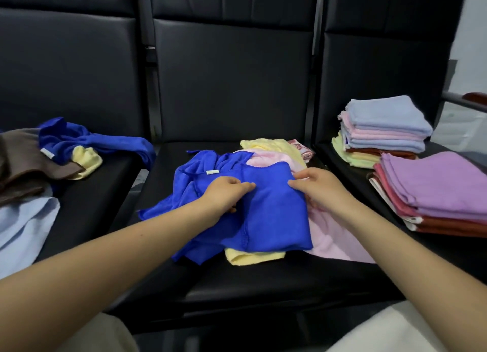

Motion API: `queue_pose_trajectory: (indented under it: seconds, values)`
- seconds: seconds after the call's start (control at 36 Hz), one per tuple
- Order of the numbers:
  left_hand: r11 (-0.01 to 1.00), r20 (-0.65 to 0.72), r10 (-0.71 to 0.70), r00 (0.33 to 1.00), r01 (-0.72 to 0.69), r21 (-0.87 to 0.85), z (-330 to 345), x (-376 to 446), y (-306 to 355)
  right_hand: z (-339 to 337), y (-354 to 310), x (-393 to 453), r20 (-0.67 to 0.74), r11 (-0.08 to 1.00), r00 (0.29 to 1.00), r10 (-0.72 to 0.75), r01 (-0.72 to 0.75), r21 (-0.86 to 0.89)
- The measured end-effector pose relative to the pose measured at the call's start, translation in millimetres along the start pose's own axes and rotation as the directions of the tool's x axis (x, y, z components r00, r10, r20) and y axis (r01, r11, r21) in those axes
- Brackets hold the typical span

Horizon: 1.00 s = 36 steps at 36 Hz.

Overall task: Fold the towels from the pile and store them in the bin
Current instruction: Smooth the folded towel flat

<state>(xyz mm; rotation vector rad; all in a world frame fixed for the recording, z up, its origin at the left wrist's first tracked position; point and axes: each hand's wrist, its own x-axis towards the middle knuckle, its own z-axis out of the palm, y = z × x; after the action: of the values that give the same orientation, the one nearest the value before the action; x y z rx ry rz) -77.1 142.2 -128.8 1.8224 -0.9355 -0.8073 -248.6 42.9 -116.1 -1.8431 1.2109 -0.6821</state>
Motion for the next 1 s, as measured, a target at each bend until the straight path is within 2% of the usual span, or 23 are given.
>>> queue_pose_trajectory:
  seconds: [0.11,0.22,0.31,0.36,0.47,0.56,0.61,0.69,0.75,0.83,0.94,1.0]
  values:
    - [0.989,-0.078,0.145,0.986,-0.145,0.005,7.3,-3.3,1.5,-2.9,-1.6,-4.5,0.024,0.994,1.000,0.002,-0.004,0.106]
    - [0.974,-0.191,0.181,0.965,-0.203,-0.101,-2.5,-8.4,8.1,1.7,-10.3,-3.9,-0.012,0.990,0.999,-0.034,0.035,0.135]
    - [0.977,-0.244,0.173,0.954,-0.198,-0.083,-19.9,-11.3,4.6,8.4,-16.1,-3.4,-0.007,0.993,0.997,-0.075,0.075,0.094]
    - [0.978,-0.265,0.170,0.949,-0.195,-0.071,-32.2,-12.2,-0.9,13.9,-17.9,-2.9,0.028,0.996,0.996,-0.090,0.091,0.000]
    - [0.989,-0.301,0.128,0.945,-0.145,-0.036,-55.4,-15.2,-15.6,22.5,-19.5,-2.3,0.074,0.963,0.994,-0.081,0.097,-0.252]
    - [0.990,-0.302,0.105,0.947,-0.072,0.120,-66.0,-15.0,-29.9,24.3,-21.8,-3.6,0.108,0.935,0.992,-0.071,0.104,-0.340]
    - [0.967,-0.254,0.055,0.966,0.012,0.255,-68.6,-17.2,-37.9,25.6,-21.6,-2.5,0.153,0.913,0.987,-0.056,0.113,-0.392]
    - [0.941,-0.203,-0.031,0.979,0.097,0.324,-69.5,-21.7,-44.0,29.0,-22.9,-4.1,0.196,0.896,0.980,-0.038,0.120,-0.427]
    - [0.958,-0.195,-0.046,0.980,0.098,0.270,-69.5,-21.9,-45.4,33.7,-24.3,-6.8,0.220,0.886,0.974,-0.045,0.140,-0.441]
    - [0.987,-0.160,-0.110,0.981,0.127,0.096,-67.4,-22.8,-43.0,41.8,-24.9,-11.0,0.275,0.892,0.960,-0.052,0.169,-0.419]
    - [0.979,-0.108,-0.187,0.976,0.175,-0.108,-67.8,-26.4,-32.2,48.9,-32.1,-19.4,0.318,0.963,0.944,-0.087,0.161,-0.216]
    - [0.965,-0.110,-0.197,0.974,0.173,-0.199,-68.7,-25.2,-25.3,50.2,-36.0,-22.5,0.323,0.995,0.943,-0.082,0.096,-0.028]
